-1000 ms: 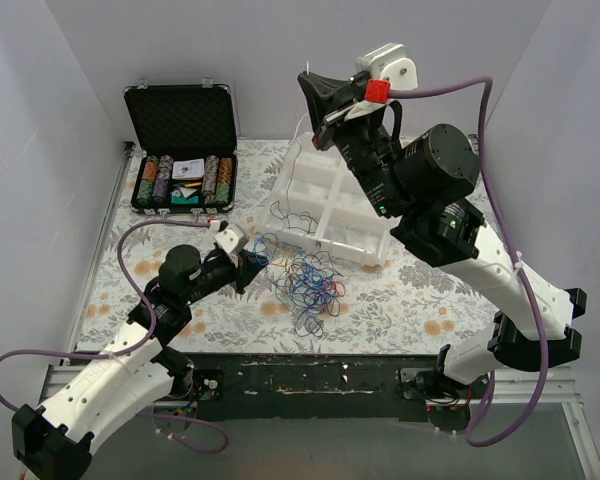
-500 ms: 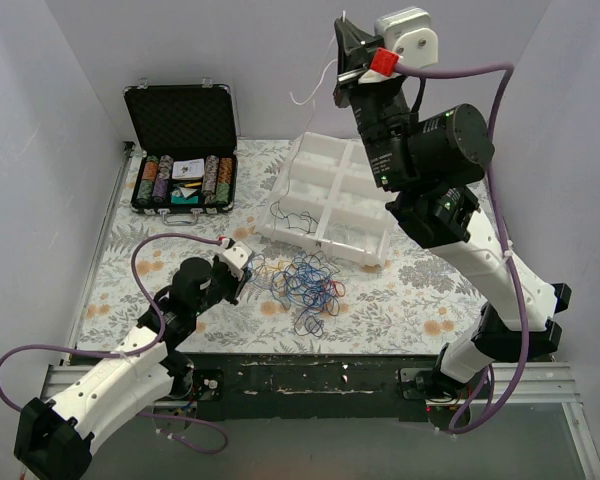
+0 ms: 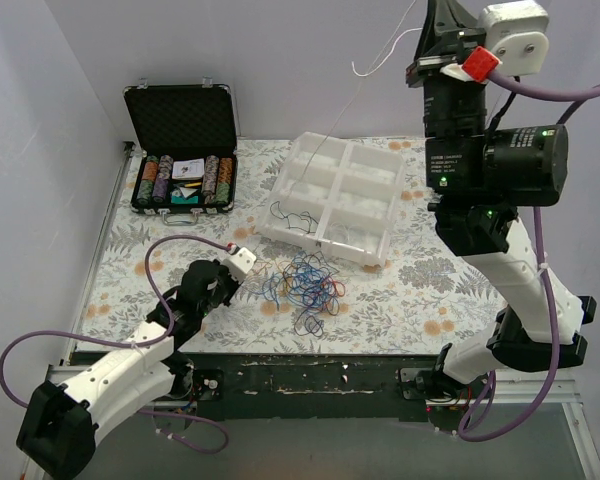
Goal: Untangle the cables
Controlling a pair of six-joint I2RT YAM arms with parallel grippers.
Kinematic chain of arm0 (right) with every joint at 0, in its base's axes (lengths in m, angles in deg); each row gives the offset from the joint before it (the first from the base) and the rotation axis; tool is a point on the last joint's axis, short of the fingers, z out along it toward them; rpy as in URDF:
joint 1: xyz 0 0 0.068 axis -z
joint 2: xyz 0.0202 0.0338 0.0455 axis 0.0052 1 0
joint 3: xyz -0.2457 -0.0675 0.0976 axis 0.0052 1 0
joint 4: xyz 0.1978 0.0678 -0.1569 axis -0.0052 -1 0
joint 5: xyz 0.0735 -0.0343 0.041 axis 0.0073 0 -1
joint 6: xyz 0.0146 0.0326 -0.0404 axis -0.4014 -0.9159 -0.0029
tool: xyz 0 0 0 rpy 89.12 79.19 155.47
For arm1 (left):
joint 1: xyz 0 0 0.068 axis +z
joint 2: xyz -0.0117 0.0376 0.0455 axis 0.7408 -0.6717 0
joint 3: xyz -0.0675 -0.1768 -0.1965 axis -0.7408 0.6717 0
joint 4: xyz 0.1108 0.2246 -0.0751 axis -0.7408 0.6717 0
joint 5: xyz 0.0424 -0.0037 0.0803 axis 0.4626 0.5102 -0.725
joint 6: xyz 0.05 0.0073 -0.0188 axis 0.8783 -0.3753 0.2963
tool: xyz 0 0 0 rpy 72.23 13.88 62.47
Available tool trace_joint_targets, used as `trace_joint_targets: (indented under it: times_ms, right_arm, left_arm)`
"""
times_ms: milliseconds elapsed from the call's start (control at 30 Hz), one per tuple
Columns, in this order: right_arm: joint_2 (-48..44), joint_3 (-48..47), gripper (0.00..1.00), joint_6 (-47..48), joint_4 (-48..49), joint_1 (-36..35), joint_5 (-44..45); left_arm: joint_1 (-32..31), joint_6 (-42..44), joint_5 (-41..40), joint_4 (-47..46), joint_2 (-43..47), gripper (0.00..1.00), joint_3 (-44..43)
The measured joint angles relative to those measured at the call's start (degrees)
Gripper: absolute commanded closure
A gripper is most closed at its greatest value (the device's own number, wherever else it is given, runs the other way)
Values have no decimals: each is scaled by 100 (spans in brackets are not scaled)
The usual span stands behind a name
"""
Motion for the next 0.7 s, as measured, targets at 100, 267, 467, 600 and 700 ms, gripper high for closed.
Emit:
trace_joint_targets:
  times_ms: [100, 267, 467, 600, 700]
  right_arm:
    - [-2, -140, 99, 306, 136, 7, 22]
    - [-114, -203, 99, 734, 422, 26, 26]
    - [-417, -157, 99, 1097, 752, 31, 33]
    - [-522, -177, 99, 1259, 1032, 31, 28]
    - [-616, -164, 99, 1268, 1150, 31, -4]
  left_arm:
    - [52, 109, -50, 15, 0, 100, 140]
    - [92, 195, -87, -2, -31, 100, 170]
    - [149, 271, -111, -90, -184, 100, 170]
    - [229, 334, -164, -151, -437, 100, 175]
    - [463, 363, -144, -175, -535, 100, 216]
